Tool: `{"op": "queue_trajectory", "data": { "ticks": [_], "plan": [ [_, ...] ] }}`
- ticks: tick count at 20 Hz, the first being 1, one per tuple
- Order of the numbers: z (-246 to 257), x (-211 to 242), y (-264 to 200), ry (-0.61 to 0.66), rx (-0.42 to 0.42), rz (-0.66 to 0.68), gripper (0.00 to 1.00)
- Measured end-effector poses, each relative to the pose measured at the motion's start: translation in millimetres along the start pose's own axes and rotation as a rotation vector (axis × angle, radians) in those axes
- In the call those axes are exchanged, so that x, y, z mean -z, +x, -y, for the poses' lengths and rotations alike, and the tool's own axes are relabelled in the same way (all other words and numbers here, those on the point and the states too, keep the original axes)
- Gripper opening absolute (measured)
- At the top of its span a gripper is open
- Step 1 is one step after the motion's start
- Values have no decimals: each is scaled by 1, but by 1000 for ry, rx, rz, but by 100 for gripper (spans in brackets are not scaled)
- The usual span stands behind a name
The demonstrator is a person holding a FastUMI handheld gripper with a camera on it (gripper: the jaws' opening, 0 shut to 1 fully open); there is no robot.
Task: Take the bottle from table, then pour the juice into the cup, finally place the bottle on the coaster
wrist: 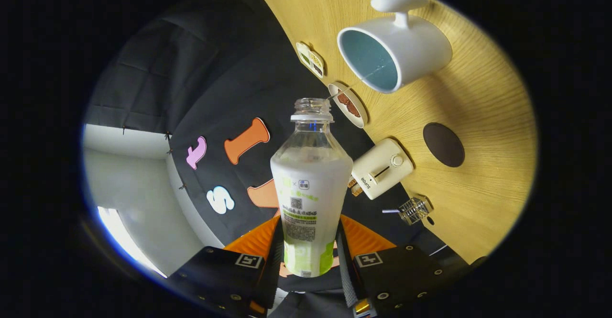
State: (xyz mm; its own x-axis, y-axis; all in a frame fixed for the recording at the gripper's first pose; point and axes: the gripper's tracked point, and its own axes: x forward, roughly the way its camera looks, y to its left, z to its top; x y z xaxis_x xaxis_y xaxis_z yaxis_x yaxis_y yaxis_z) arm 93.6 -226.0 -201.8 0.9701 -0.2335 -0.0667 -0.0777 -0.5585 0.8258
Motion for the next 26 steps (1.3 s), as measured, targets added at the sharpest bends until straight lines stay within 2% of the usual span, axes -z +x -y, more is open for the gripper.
{"op": "queue_trajectory", "data": {
  "ticks": [4, 6, 10, 23, 26],
  "plan": [
    [15, -3, 1, -114, 51, 6, 56],
    [10, -5, 1, -163, 43, 17, 56],
    [14, -11, -2, -349, 62, 36, 55],
    [-50, 26, -17, -962, -127, 27, 55],
    [-56, 37, -16, -1096, -139, 13, 55]
  ]
}}
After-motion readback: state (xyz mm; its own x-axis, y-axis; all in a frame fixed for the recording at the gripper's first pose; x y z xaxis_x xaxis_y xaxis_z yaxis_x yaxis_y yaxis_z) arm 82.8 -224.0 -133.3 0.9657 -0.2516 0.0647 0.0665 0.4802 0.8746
